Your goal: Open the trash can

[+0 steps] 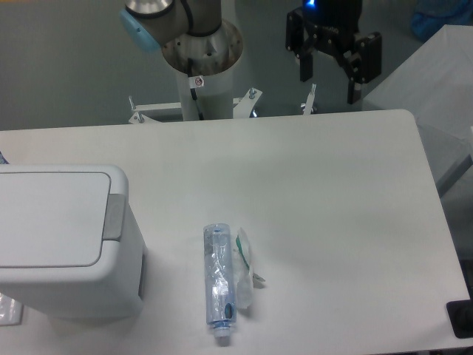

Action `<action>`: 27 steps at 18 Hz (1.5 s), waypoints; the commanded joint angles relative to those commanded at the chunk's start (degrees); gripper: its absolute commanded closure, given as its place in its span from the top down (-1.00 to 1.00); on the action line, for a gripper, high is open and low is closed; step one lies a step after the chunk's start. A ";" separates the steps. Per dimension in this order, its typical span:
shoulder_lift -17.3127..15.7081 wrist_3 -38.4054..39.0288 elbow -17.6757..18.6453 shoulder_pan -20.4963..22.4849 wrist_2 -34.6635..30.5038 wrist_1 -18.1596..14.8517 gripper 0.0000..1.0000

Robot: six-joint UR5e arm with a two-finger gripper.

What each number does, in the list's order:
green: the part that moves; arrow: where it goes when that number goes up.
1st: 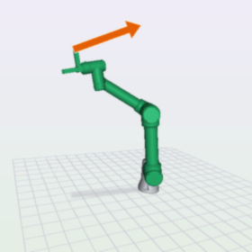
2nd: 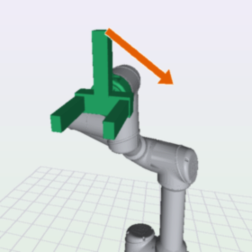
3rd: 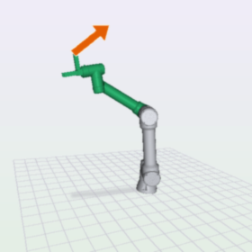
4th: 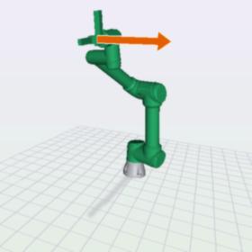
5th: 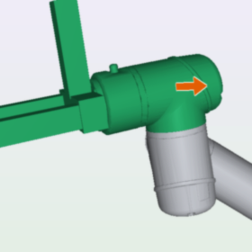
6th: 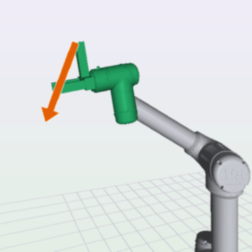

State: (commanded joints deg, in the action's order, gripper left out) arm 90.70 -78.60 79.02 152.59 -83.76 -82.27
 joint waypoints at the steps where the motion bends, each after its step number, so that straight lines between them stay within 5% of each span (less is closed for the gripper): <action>1: 0.44 3.25 -0.26 -1.40 0.44 0.09 1.00; 6: 1.67 15.47 -0.27 -3.87 3.43 2.89 1.00; 11: 2.37 37.87 1.22 -8.96 3.52 11.15 1.00; 13: 2.64 45.87 1.84 -10.90 3.26 11.78 1.00; 21: 3.78 63.27 4.04 -17.05 3.34 14.32 1.00; 25: 6.33 76.73 4.04 -20.57 4.57 21.78 1.00; 27: 7.38 78.77 3.95 -22.15 4.57 22.85 1.00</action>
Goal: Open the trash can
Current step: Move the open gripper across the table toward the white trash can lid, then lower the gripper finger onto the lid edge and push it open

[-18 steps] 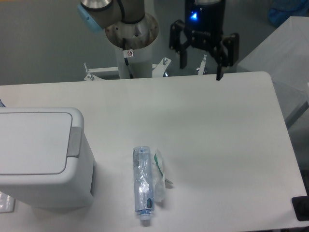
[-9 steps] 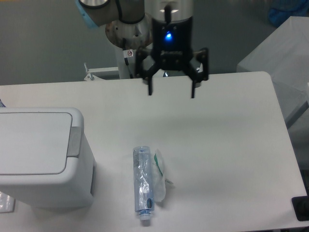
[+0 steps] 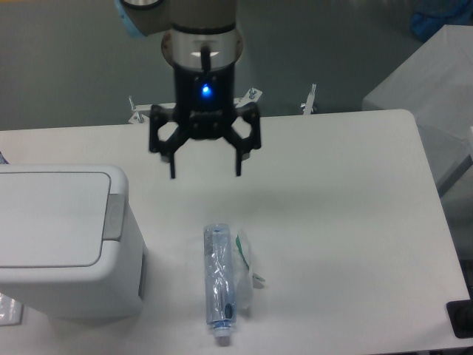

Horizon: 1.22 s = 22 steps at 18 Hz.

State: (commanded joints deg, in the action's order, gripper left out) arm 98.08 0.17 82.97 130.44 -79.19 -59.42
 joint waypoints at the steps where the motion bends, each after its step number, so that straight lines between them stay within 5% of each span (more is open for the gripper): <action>1: 0.44 0.18 0.09 -0.36 0.00 0.00 1.00; 22: 3.52 1.59 0.79 -4.14 -0.53 -0.17 1.00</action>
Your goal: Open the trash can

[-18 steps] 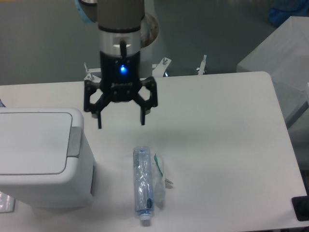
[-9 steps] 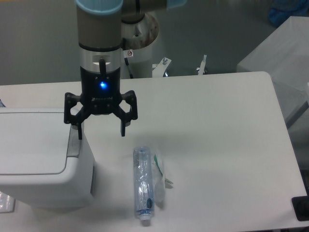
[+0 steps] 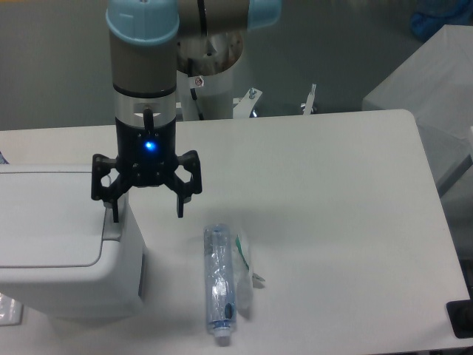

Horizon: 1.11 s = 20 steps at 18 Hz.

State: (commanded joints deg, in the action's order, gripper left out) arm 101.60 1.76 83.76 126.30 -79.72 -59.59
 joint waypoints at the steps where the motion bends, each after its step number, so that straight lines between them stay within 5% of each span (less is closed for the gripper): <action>1: 0.00 0.00 0.44 0.00 0.00 0.09 1.00; 20: -0.09 -0.09 0.54 -0.09 -0.09 0.09 1.00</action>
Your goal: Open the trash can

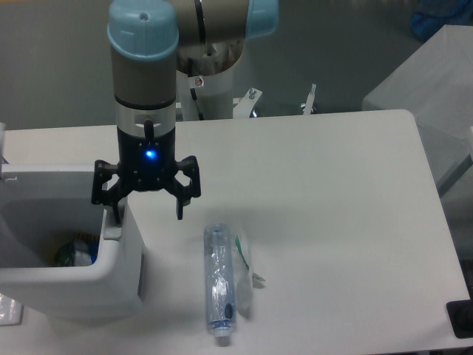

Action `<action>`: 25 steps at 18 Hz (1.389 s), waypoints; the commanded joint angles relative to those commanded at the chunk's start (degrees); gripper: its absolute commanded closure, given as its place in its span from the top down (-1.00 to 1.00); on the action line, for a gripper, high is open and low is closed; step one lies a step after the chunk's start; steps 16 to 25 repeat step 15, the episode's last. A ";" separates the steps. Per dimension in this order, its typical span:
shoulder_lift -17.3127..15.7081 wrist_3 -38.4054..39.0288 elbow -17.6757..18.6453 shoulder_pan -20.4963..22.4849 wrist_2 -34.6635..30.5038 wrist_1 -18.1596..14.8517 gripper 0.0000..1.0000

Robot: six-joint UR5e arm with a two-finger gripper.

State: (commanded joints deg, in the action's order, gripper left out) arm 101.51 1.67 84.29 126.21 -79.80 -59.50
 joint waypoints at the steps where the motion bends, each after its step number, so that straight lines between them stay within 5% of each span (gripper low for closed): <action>1: -0.09 -0.17 -1.05 0.00 0.09 0.09 1.00; 7: -0.17 -9.29 -8.97 4.99 -0.35 -0.62 1.00; 14: -0.88 -26.53 -8.71 6.94 -9.93 -3.60 1.00; 25: -0.88 -26.80 -8.53 6.94 -10.11 -3.87 1.00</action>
